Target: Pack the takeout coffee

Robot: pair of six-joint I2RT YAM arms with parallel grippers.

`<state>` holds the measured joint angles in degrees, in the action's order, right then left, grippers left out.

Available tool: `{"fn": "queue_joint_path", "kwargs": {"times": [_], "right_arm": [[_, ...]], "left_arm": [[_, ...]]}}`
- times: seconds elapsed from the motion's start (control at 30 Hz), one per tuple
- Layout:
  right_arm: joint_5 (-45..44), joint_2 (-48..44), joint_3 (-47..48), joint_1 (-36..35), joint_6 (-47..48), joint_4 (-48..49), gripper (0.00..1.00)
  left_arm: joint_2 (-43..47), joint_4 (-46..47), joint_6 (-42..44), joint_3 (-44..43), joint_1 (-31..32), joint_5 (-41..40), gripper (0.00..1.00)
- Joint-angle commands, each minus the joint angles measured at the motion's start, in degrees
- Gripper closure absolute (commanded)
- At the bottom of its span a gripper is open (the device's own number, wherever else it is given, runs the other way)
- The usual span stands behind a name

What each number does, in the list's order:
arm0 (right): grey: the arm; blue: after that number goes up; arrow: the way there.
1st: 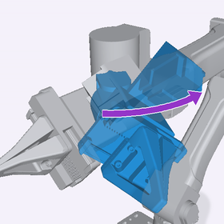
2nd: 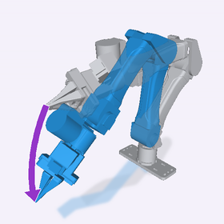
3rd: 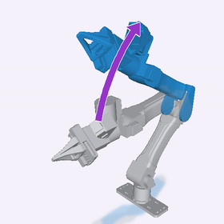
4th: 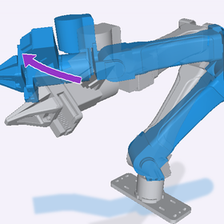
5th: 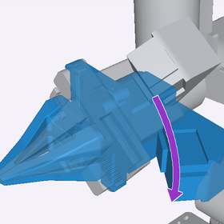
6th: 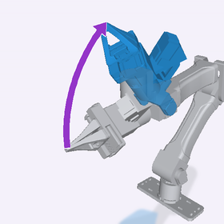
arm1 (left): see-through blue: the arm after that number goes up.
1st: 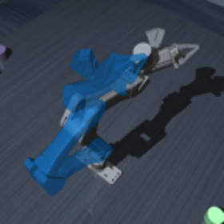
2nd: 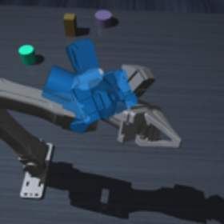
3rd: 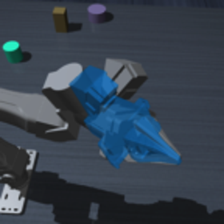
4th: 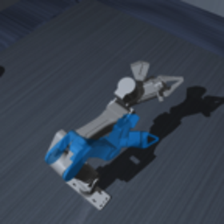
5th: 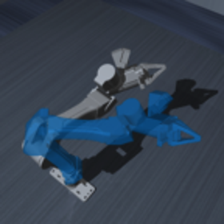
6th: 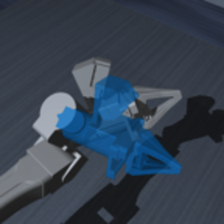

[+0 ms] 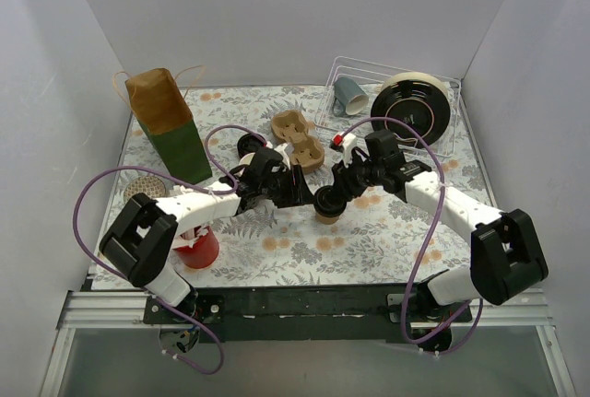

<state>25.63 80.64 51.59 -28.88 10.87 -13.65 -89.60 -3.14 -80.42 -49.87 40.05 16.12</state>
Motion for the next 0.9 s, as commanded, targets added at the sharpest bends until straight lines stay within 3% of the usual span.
{"fn": "queue_joint_path", "kwargs": {"times": [0.0, 0.13, 0.4, 0.67, 0.87], "right_arm": [[-3.1, 3.1, -5.6, -0.9, 1.1, -6.8, 0.61], [-4.4, 3.2, -5.5, -0.9, 0.6, -7.2, 0.62], [-4.5, 1.7, -4.5, -0.9, 1.0, -7.3, 0.62], [-5.8, 1.9, -1.2, -0.9, -0.9, -9.4, 0.61], [-12.3, 1.3, -1.4, -0.9, -5.4, -10.8, 0.61]], "left_arm": [[-5.8, -8.9, 0.4, 2.4, 2.7, -12.7, 0.56], [-5.7, -10.5, -0.1, 3.5, 3.4, -15.1, 0.56], [6.9, -14.0, 0.4, -1.5, 3.5, -16.7, 0.46], [8.7, -18.0, 1.1, -8.9, 3.4, -16.2, 0.38], [10.1, -20.2, 2.5, -11.4, 3.5, -17.0, 0.33]]}}
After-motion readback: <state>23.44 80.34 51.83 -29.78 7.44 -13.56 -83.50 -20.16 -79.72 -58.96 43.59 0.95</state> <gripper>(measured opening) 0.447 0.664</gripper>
